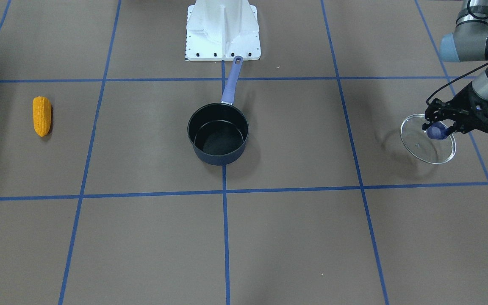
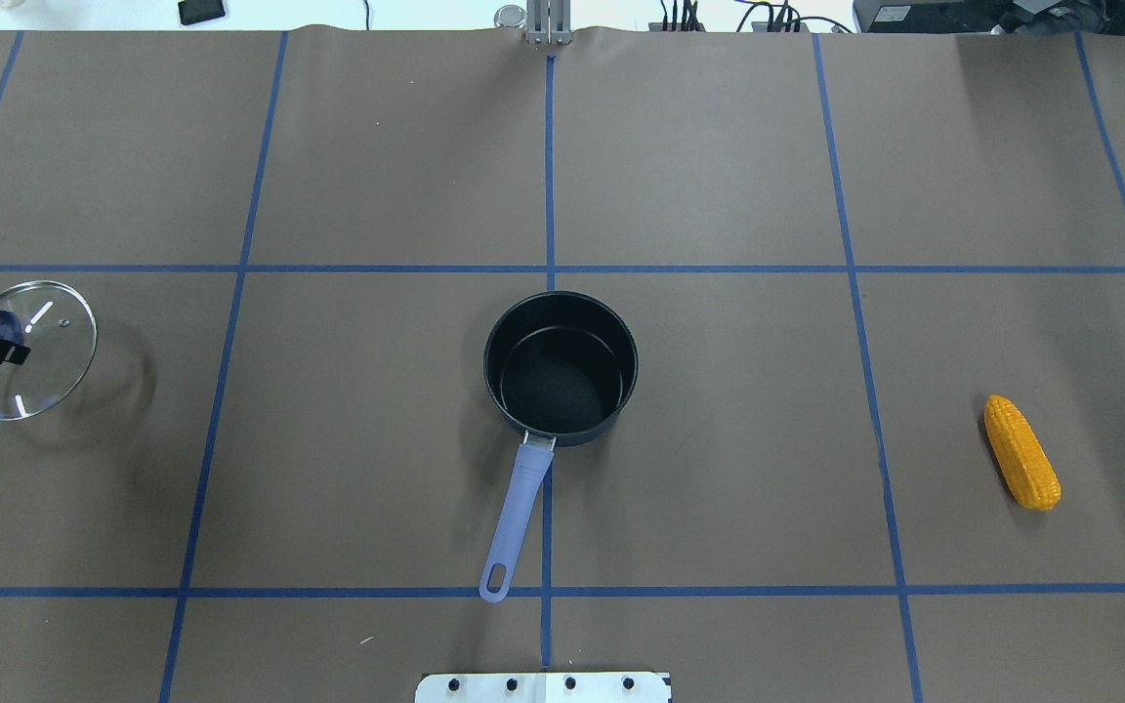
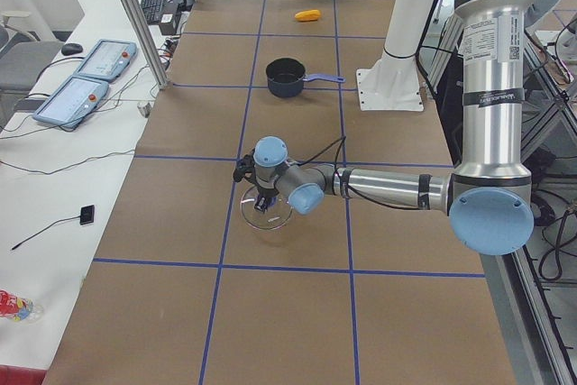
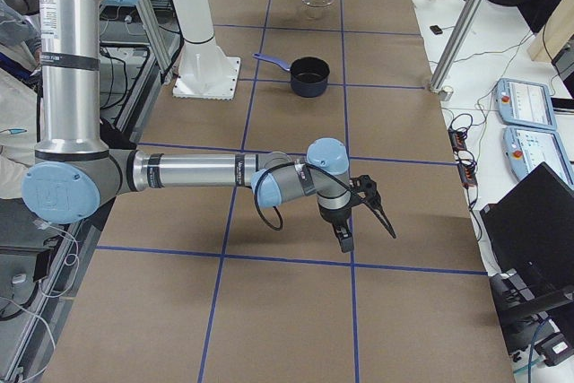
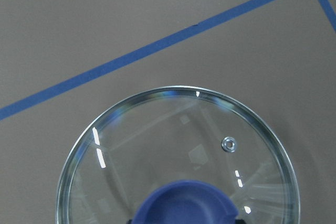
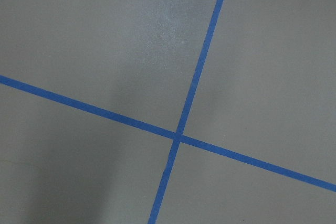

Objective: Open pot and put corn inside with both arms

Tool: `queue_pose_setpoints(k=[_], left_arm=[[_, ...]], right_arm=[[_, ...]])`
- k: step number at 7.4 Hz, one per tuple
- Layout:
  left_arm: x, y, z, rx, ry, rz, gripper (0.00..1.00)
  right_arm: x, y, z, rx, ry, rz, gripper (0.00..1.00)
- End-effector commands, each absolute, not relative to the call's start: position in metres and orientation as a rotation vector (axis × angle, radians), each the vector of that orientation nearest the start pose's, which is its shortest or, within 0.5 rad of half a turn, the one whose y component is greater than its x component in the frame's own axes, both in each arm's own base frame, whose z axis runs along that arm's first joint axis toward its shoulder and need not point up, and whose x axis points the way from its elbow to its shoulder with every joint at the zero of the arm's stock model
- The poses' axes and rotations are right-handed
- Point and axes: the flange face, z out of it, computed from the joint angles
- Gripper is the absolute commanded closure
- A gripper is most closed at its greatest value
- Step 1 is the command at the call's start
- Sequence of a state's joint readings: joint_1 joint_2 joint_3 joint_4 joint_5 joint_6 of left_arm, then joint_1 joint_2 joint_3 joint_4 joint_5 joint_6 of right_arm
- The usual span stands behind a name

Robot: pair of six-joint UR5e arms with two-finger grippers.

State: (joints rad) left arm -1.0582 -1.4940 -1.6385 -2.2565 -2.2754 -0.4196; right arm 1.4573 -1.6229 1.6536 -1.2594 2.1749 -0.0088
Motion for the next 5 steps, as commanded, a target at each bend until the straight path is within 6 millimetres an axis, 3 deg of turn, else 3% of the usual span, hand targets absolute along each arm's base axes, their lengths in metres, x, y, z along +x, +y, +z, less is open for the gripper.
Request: queue_pose_setpoints(k=[1, 4, 5], left_arm=[[0.204, -0.449, 0.572, 0.248, 0.922, 0.294, 1.0], [0.223, -0.446, 0.573, 0.27, 0.873, 0.311, 0.96], [0.233, -0.447, 0.569, 0.27, 0.876, 0.326, 0.66]], right_arm=[[0.021, -0.497, 0.619, 0.301, -0.614, -0.221, 0.0], [0.021, -0.497, 0.619, 0.301, -0.614, -0.221, 0.0], [0.021, -0.497, 0.62, 0.299, -0.614, -0.221, 0.0]])
